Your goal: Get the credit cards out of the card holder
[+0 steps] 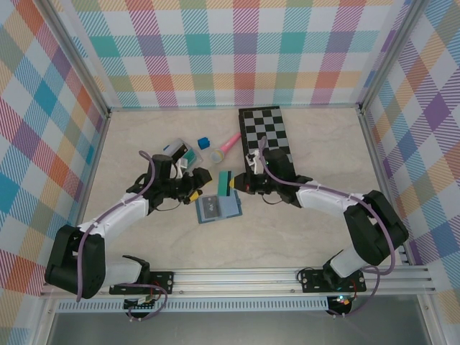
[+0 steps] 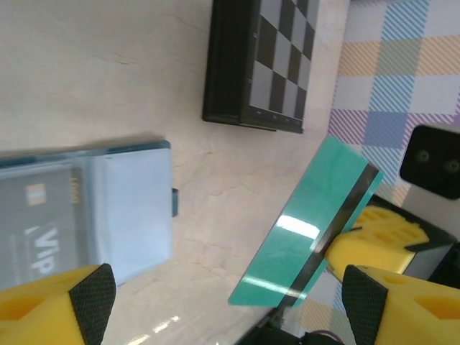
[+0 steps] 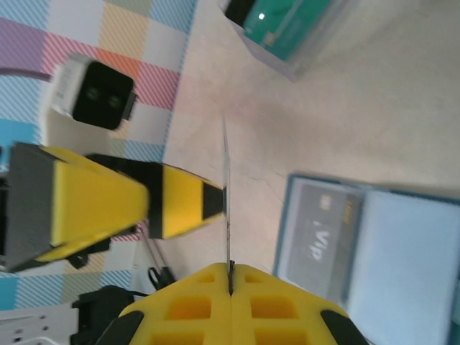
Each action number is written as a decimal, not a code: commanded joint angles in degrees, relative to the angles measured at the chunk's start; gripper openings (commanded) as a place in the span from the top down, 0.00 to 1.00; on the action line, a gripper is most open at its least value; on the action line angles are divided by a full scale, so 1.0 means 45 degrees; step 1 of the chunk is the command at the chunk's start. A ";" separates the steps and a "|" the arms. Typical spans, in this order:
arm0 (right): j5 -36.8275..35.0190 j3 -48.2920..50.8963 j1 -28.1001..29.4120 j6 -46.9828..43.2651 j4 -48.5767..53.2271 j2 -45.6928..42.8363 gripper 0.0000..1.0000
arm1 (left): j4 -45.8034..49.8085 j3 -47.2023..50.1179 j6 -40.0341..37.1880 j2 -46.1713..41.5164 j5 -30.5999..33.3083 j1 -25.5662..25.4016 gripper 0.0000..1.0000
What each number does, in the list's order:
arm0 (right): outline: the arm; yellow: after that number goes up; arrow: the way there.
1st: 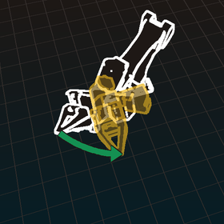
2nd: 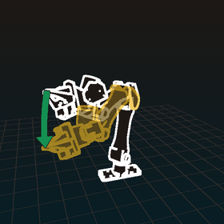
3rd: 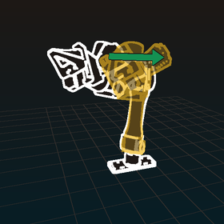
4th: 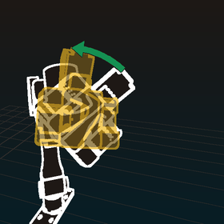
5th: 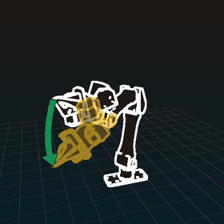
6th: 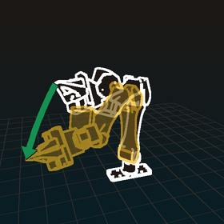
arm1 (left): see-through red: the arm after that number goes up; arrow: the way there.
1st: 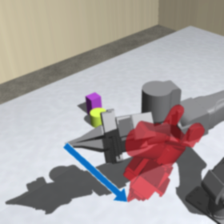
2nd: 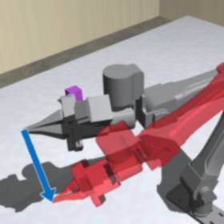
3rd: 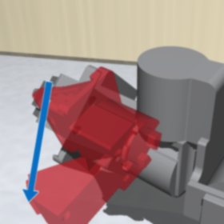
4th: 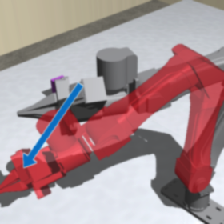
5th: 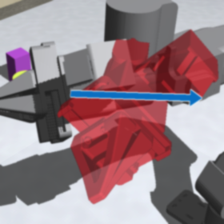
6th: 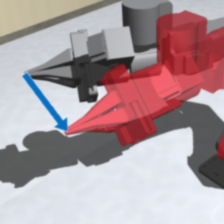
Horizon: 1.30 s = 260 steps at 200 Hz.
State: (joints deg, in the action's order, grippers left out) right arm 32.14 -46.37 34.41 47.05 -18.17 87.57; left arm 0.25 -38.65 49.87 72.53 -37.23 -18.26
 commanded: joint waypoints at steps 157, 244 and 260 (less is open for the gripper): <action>0.1763 0.0055 -0.0184 0.2923 -0.3434 0.0134 1.00 | -0.6667 0.1030 0.3516 0.0248 -0.2290 -0.0219 0.75; 0.0660 -0.1189 -0.0321 0.1375 0.2241 -0.0099 0.52 | -0.1564 -0.0027 -0.0190 -0.0852 -0.0227 -0.0219 1.00; -0.0502 -0.1564 -0.0323 0.0451 0.4230 -0.0447 0.35 | 0.1661 -0.1039 -0.2071 -0.1270 0.1676 -0.0222 1.00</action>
State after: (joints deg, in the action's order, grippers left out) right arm 36.14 -50.04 33.19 56.10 -14.04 88.38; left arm -12.21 -36.69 54.35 70.78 -40.60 -19.00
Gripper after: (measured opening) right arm 0.555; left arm 0.037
